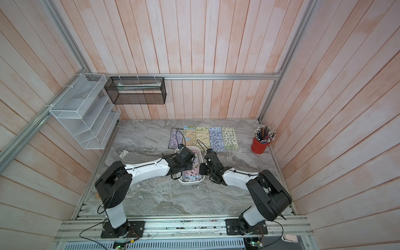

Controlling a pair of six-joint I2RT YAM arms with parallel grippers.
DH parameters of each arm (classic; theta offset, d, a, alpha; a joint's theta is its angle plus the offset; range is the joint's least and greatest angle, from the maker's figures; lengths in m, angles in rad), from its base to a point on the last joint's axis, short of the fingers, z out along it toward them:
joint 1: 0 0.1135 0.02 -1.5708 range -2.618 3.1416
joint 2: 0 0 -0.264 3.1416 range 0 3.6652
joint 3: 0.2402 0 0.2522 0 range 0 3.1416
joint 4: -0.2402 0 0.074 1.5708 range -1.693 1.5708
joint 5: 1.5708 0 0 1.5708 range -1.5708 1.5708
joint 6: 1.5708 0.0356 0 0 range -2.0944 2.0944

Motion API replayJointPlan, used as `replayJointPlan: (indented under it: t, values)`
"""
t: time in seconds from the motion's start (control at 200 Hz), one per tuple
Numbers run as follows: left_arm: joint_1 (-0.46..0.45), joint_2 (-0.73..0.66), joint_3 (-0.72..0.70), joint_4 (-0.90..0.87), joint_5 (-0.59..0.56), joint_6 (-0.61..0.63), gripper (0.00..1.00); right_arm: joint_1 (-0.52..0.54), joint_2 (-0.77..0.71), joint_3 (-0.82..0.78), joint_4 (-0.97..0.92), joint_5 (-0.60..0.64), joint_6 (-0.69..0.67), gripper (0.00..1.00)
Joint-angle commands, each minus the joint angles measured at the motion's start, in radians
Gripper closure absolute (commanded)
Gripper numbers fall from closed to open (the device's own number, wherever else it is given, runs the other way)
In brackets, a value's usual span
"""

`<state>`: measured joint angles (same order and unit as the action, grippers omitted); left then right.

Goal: Take the stickers out of the storage box
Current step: Pick up the sticker from the storage box.

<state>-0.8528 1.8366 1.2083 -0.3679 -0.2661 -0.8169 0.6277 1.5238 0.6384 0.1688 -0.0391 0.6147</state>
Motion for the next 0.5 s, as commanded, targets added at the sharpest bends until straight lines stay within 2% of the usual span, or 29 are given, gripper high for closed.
replayJointPlan:
  t: [0.0, 0.28, 0.495]
  values:
    - [0.004, -0.041, -0.016, 0.001, 0.030, -0.002, 0.55, 0.000, 0.027, -0.007, -0.012, 0.004, 0.015, 1.00]
    - [0.003, -0.078, -0.013, 0.024, 0.059, -0.004, 0.64, -0.001, 0.031, -0.008, -0.014, 0.004, 0.014, 1.00]
    - [0.001, -0.094, 0.002, 0.025, 0.071, 0.001, 0.65, -0.001, 0.032, -0.008, -0.015, 0.003, 0.013, 1.00]
